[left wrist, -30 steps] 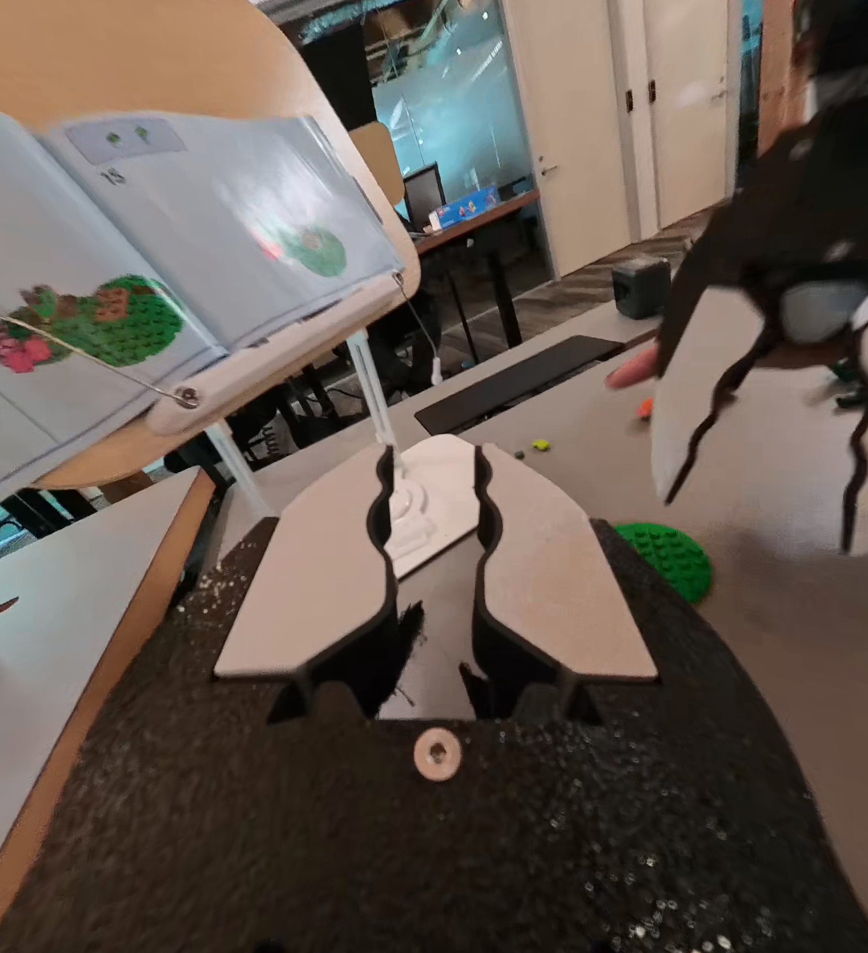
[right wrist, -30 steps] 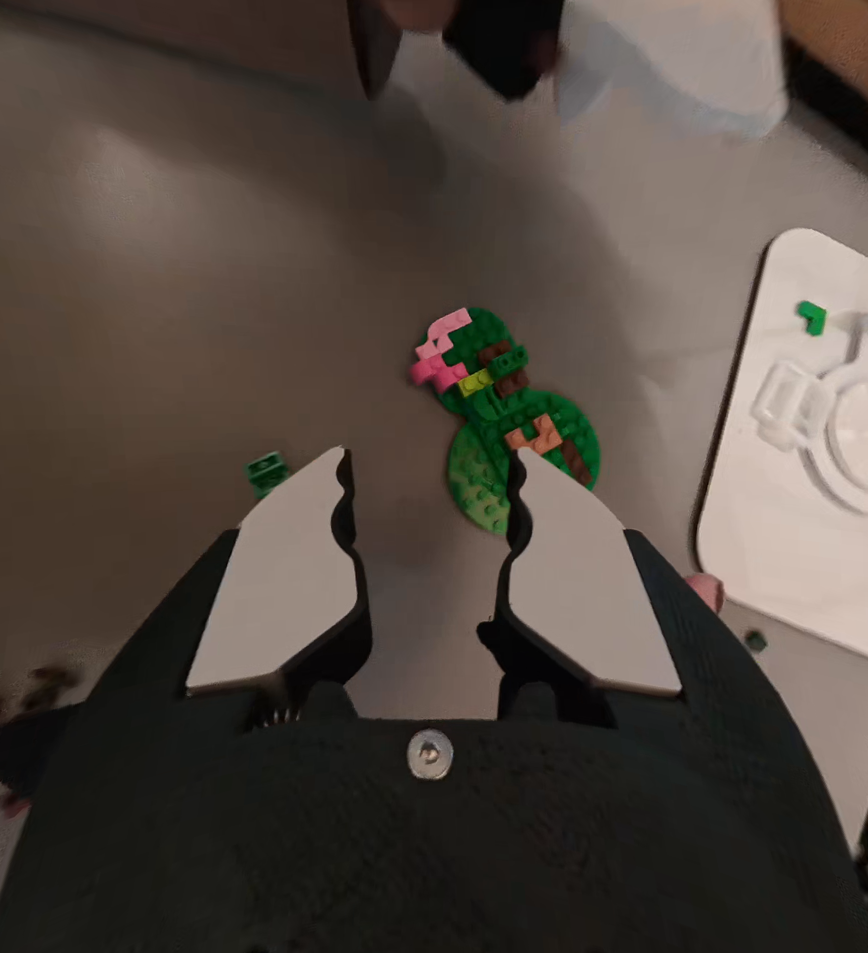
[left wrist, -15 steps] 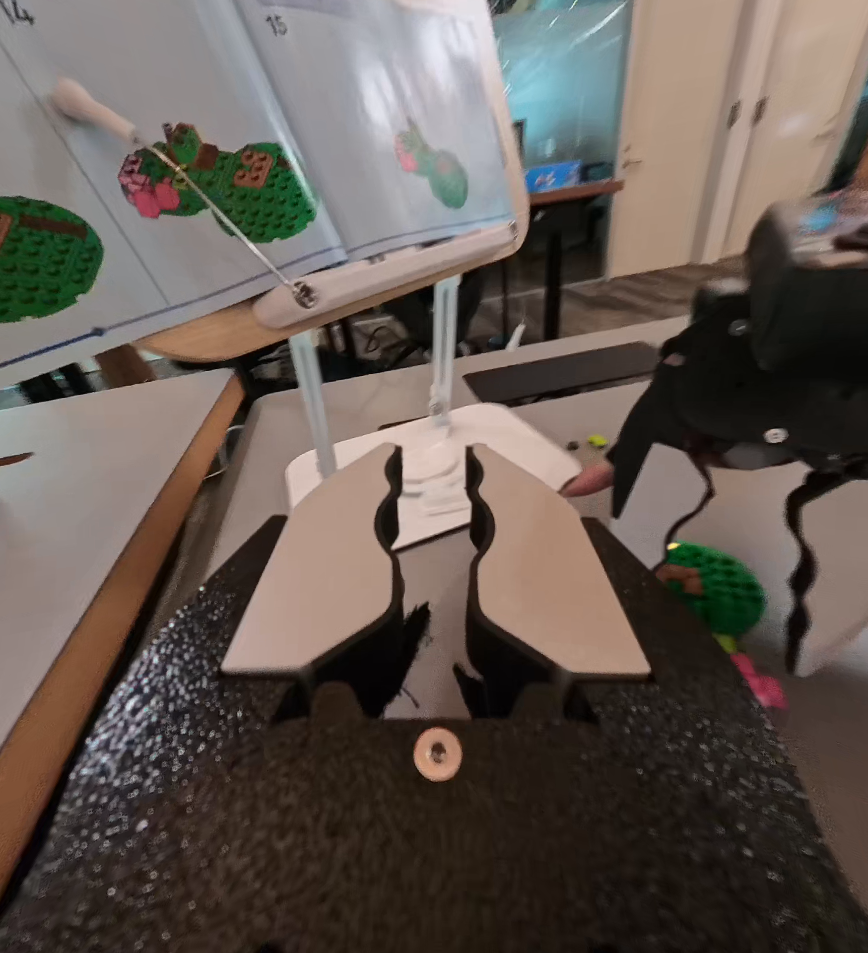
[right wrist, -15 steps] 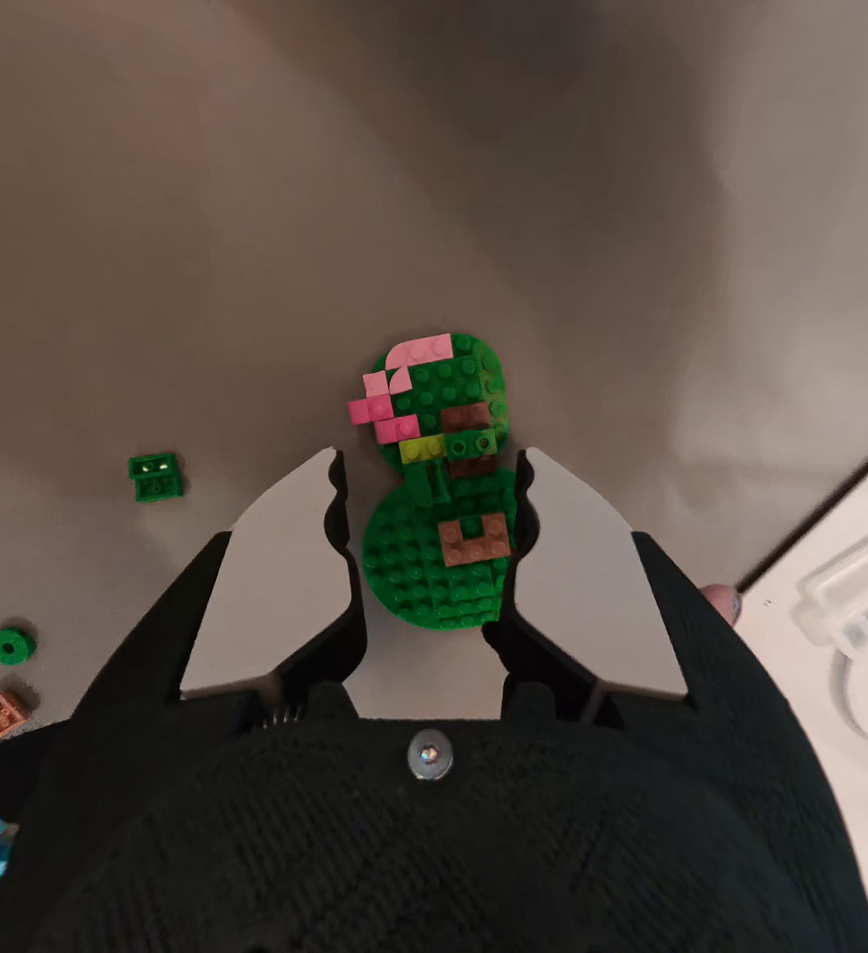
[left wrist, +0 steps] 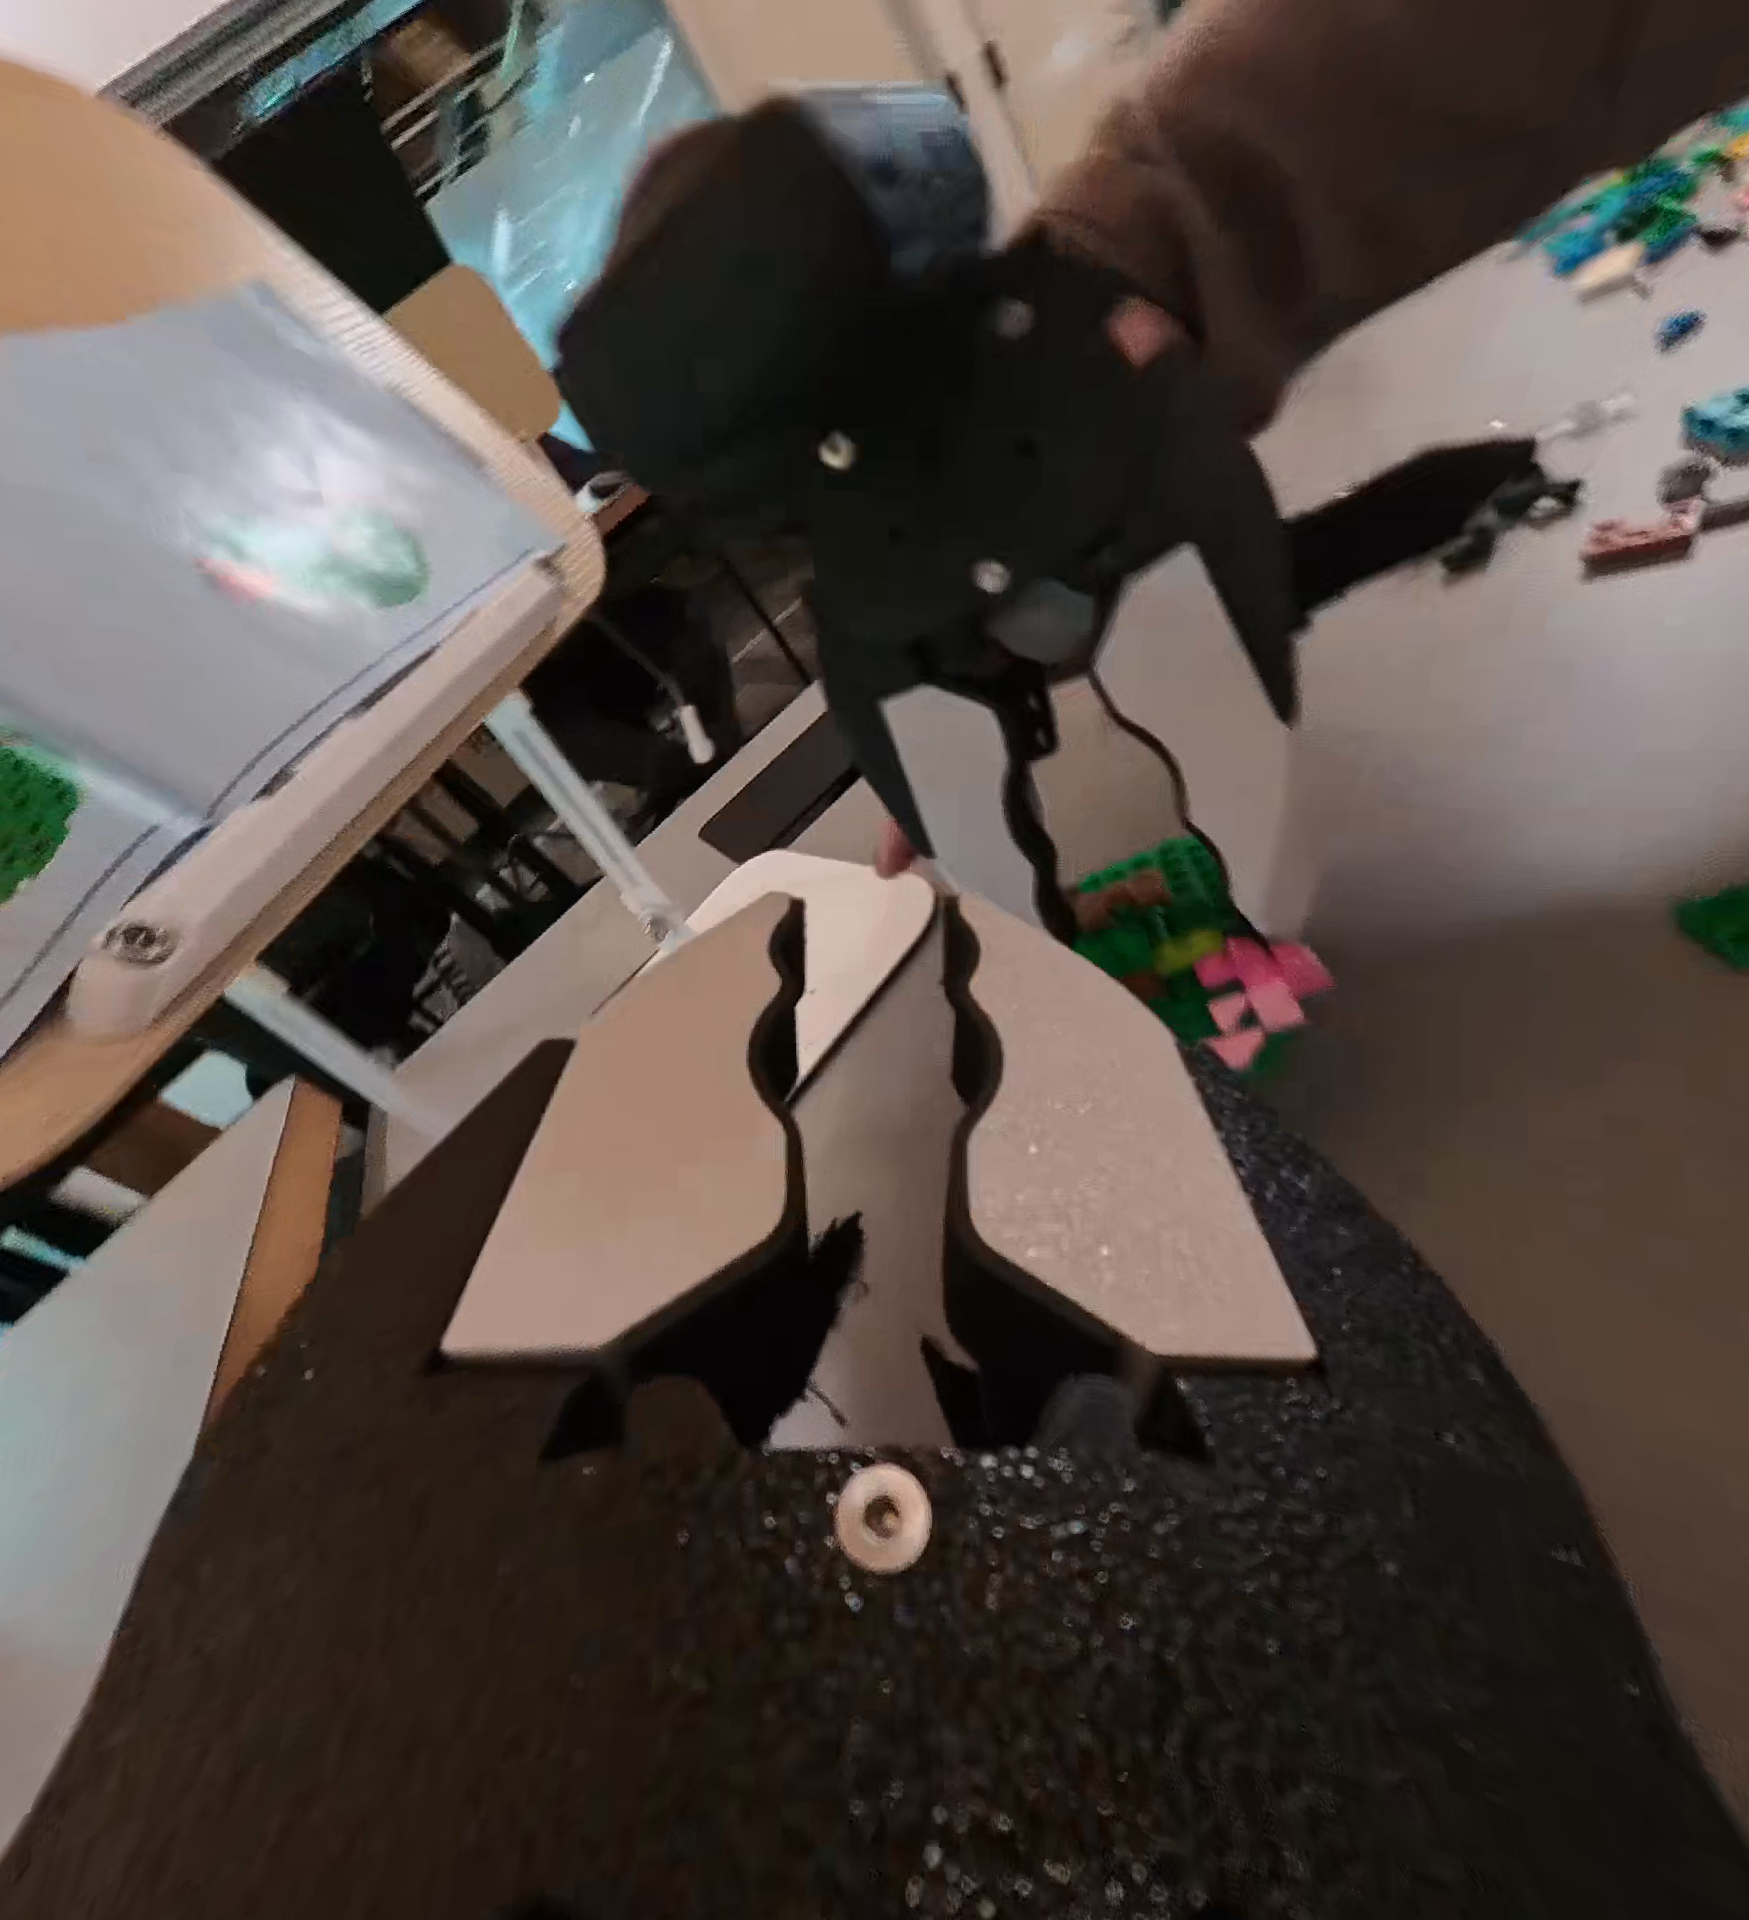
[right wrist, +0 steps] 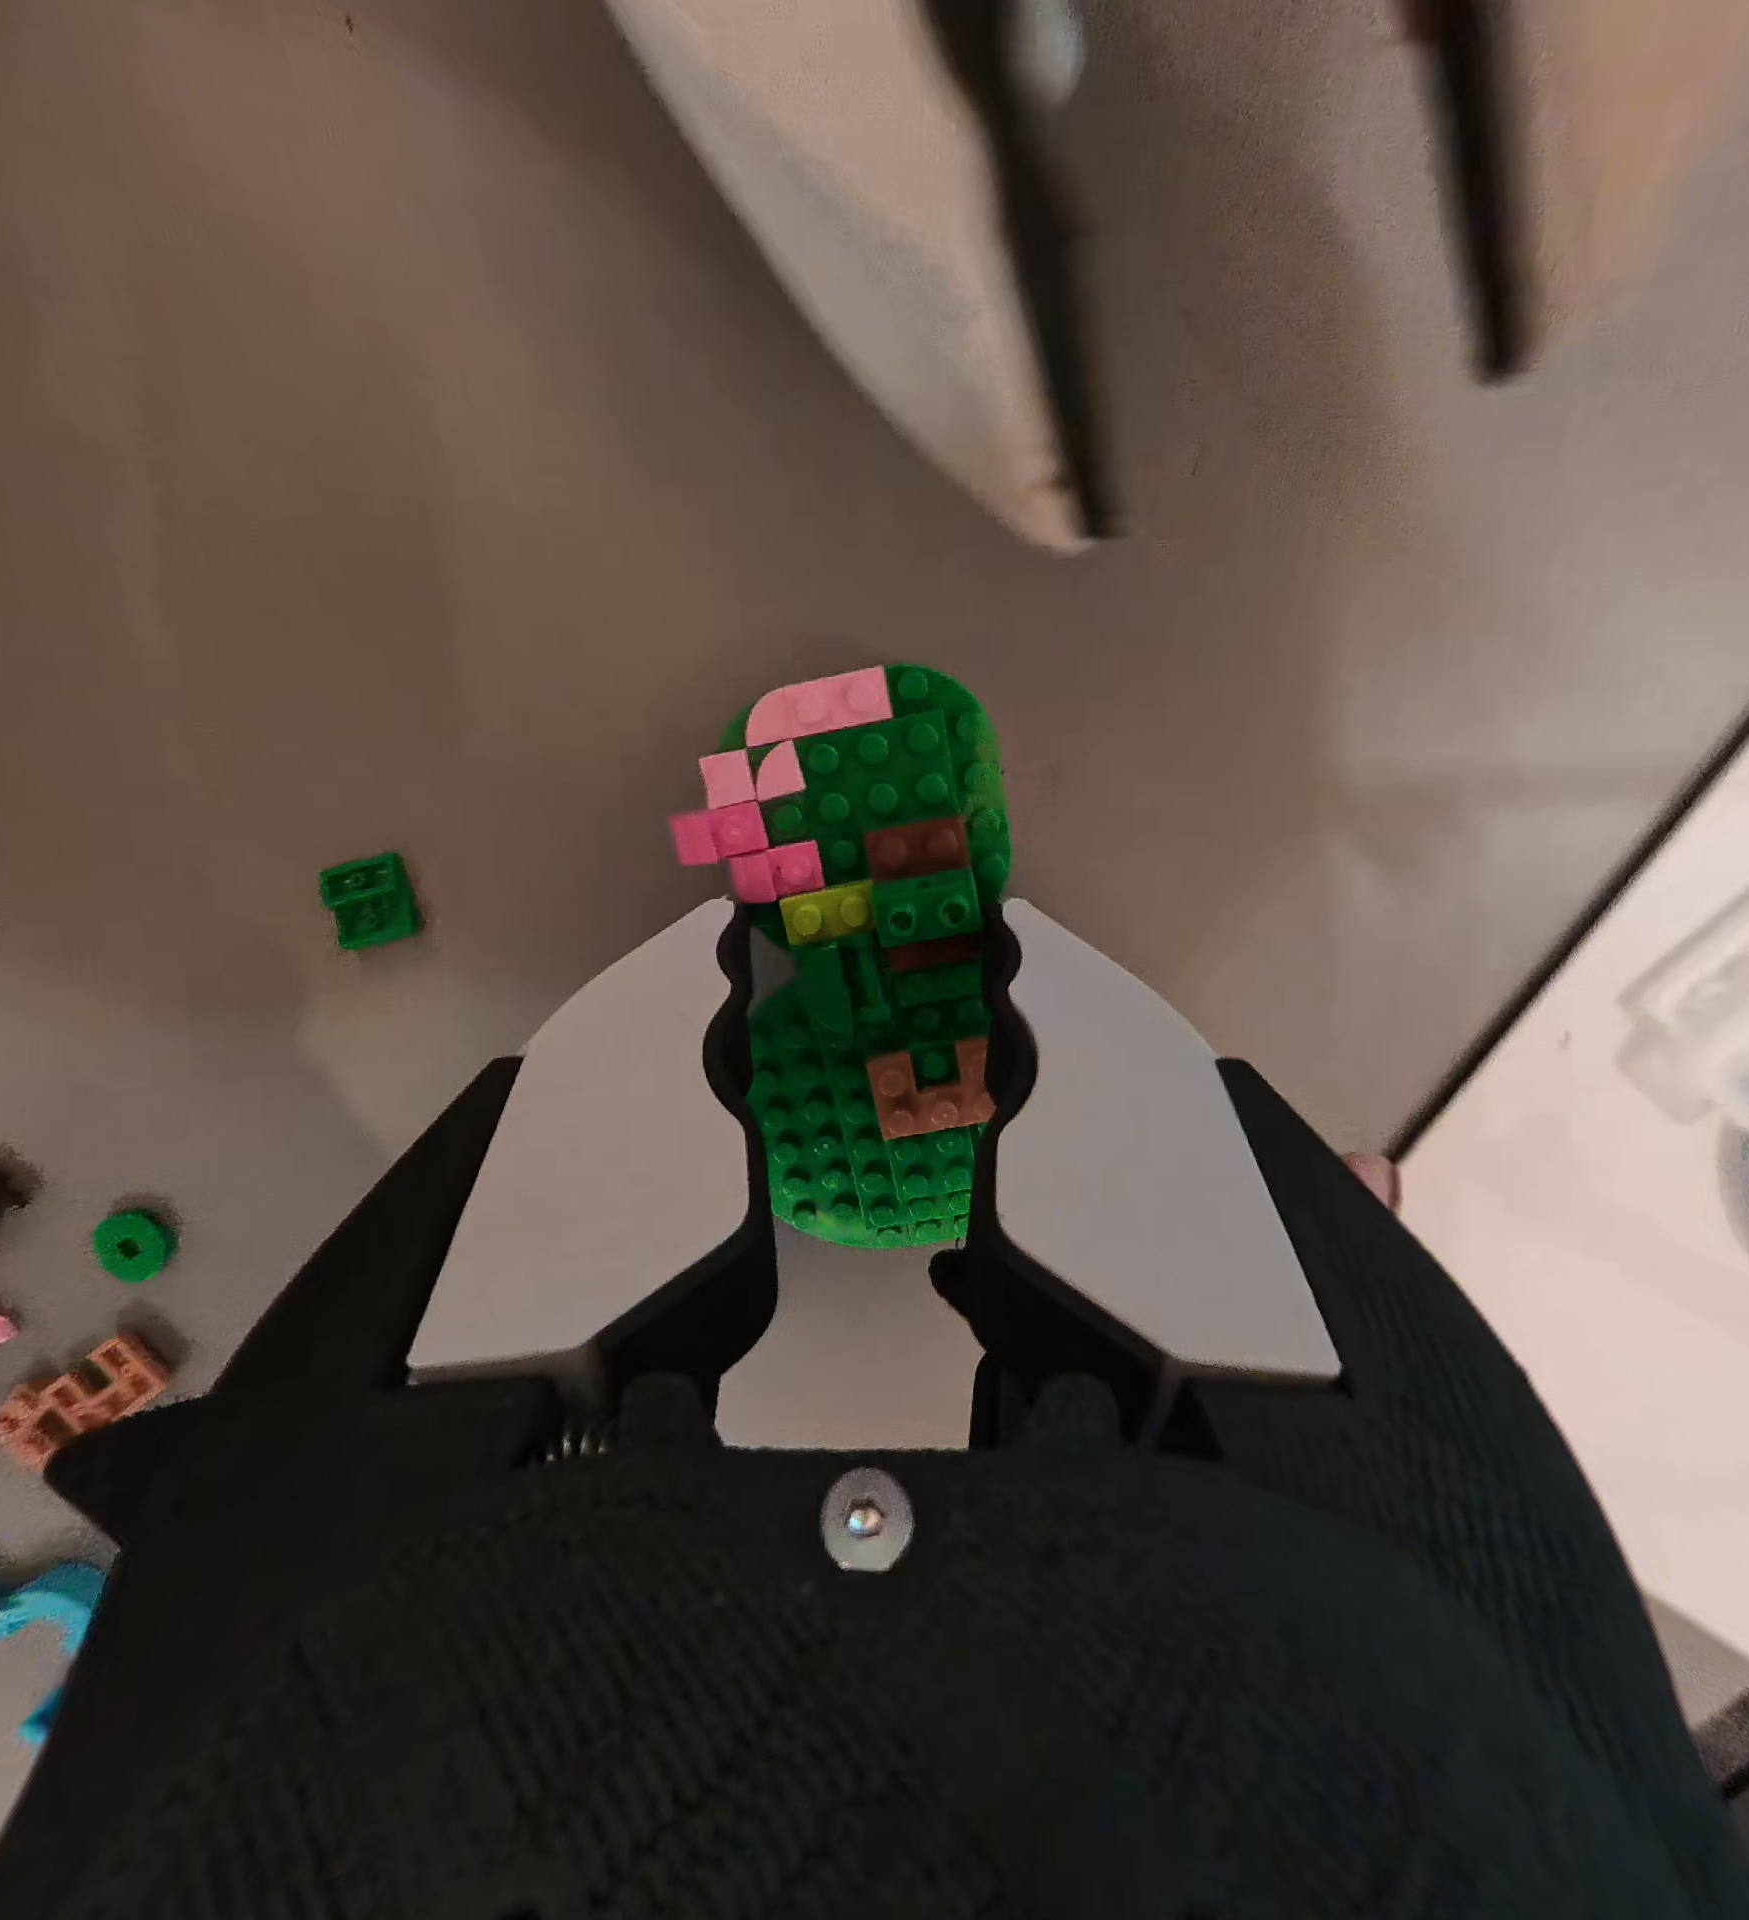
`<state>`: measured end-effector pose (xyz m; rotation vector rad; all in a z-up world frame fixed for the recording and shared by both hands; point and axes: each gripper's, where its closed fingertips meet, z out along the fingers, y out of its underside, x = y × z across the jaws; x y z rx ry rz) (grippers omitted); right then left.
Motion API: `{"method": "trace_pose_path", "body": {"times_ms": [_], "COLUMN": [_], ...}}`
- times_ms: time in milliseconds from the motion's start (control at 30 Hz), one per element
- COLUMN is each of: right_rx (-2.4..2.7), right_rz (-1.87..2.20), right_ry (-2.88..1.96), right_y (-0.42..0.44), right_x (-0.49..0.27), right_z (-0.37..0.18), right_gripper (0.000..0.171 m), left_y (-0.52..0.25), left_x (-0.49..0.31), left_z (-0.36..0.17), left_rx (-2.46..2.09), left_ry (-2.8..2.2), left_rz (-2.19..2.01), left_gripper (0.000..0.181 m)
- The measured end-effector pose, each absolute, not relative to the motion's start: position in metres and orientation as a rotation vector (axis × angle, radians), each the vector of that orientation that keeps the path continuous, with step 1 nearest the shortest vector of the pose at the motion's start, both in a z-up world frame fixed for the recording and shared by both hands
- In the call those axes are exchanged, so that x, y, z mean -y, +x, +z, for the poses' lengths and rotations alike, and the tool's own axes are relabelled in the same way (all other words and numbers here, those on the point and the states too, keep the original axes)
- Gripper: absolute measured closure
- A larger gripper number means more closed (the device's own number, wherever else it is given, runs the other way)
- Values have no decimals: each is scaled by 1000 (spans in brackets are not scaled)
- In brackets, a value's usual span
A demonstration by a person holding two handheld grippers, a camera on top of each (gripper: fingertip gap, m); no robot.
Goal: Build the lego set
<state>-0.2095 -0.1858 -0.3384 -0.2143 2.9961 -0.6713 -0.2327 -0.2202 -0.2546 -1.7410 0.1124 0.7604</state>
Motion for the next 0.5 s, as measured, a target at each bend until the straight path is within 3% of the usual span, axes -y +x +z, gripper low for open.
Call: {"method": "trace_pose_path", "body": {"times_ms": [200,300,500], "right_rx": [-3022,-3028,-2978], "right_rz": [-747,-719,-694], "right_ry": [-27,39,194], "right_y": [-216,-216,-208], "right_x": [166,161,164], "right_z": [-320,-316,-309], "right_gripper": [130,130,130], "left_y": [-222,-222,-220], "left_x": [203,197,181], "left_z": [-286,-290,-298], "left_rx": [-377,-496,-727], "left_ry": [-1872,-1843,-1788], "left_rz": [953,1137,1458], "left_gripper": [113,111,126]}}
